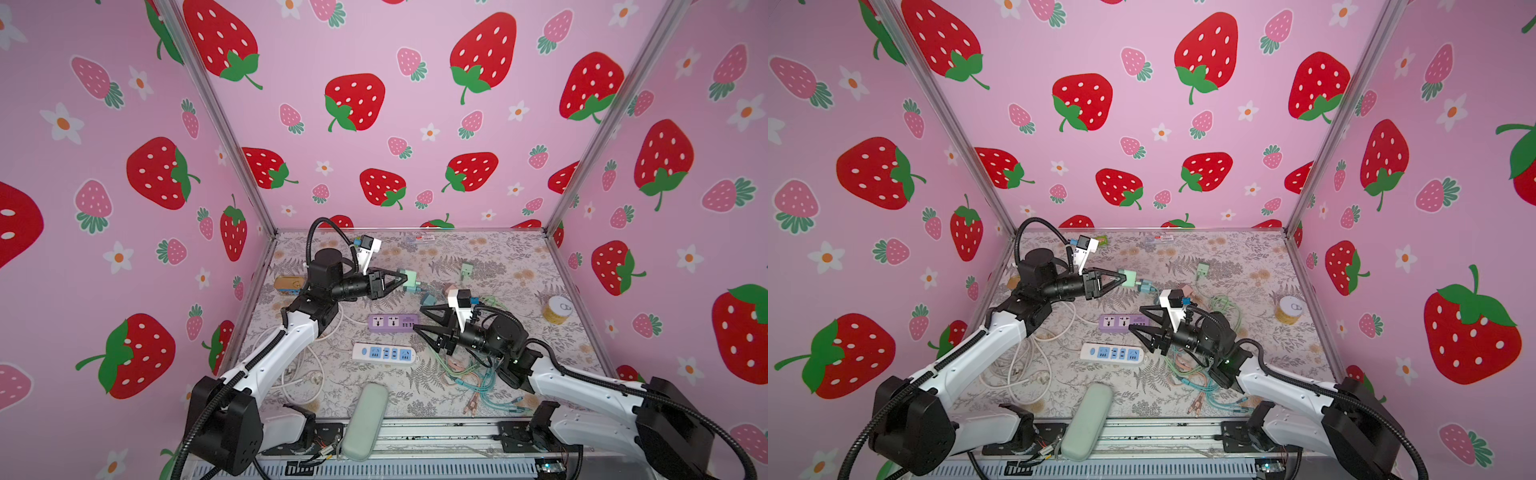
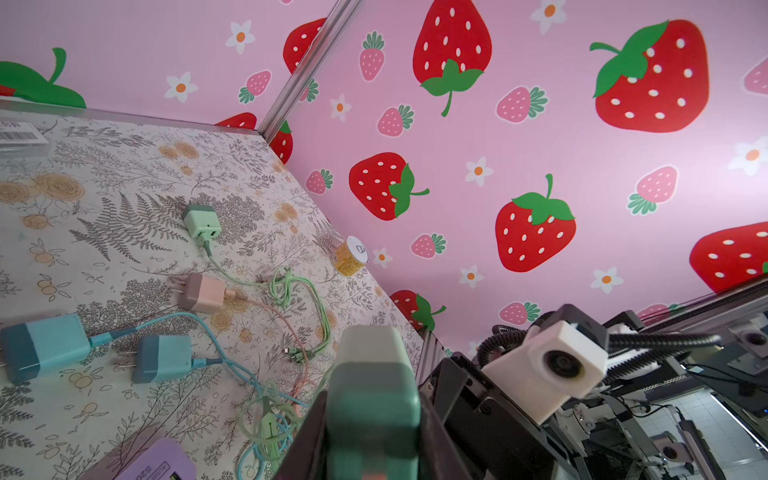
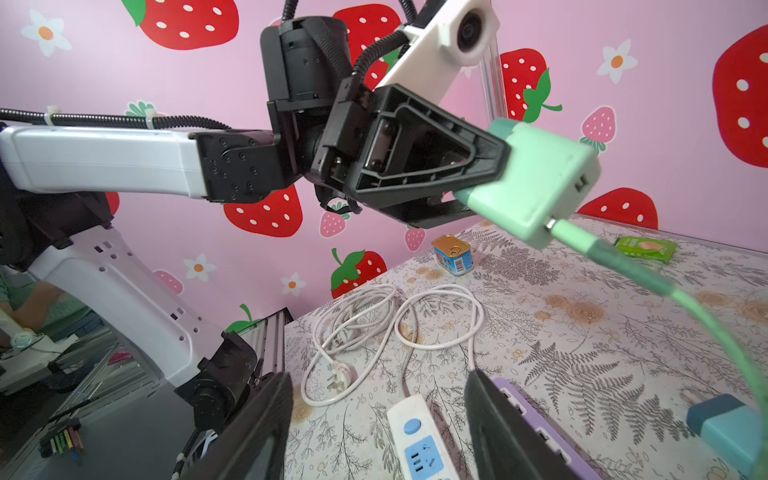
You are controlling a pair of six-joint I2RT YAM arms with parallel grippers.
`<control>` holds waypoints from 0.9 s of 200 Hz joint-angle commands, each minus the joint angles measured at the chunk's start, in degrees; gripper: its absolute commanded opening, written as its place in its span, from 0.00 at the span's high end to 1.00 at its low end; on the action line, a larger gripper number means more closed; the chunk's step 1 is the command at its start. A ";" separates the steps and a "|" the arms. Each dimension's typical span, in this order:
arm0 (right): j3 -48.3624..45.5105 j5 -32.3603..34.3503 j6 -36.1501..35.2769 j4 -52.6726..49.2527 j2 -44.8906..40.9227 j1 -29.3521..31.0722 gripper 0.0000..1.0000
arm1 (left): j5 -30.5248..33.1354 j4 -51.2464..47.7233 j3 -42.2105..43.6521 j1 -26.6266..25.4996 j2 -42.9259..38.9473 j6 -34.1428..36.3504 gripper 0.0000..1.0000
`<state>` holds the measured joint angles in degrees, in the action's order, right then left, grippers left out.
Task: Insert the plug
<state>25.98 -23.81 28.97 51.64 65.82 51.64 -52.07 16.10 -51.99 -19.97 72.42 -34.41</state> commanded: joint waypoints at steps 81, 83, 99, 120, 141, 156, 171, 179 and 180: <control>4.48 -7.28 14.85 17.50 8.82 -4.63 0.34 | -2.44 17.65 9.21 -0.23 -7.98 -3.23 1.00; 4.64 -7.41 14.99 17.63 8.94 -4.62 0.34 | -2.44 17.74 9.30 -0.29 -8.06 -3.21 1.00; 5.60 -8.24 15.57 18.30 9.89 -4.70 0.34 | -2.50 17.83 9.84 -0.41 -8.67 -2.79 1.00; 7.07 -8.61 16.10 18.16 10.77 -4.81 0.34 | -2.51 18.21 10.54 -0.56 -9.31 -2.42 1.00; 8.50 -8.69 17.17 17.76 12.01 -5.04 0.34 | -2.82 19.09 11.24 -1.07 -9.97 -1.76 1.00; 9.21 -8.78 18.13 18.42 13.03 -5.28 0.35 | -3.21 19.58 11.73 -1.56 -10.39 -1.20 1.00; 9.51 -9.34 19.57 20.40 14.11 -5.46 0.35 | -3.21 20.17 12.15 -2.14 -10.76 -0.72 1.00; 9.54 -9.58 20.61 21.89 14.71 -5.64 0.35 | -3.30 20.26 12.35 -2.34 -10.96 -0.42 1.00; 9.54 -9.63 20.74 22.13 14.79 -5.66 0.35 | -3.30 20.27 12.35 -2.39 -10.97 -0.36 1.00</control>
<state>33.80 -32.49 45.50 67.68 79.11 46.70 -52.99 32.91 -40.12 -21.19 62.85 -35.97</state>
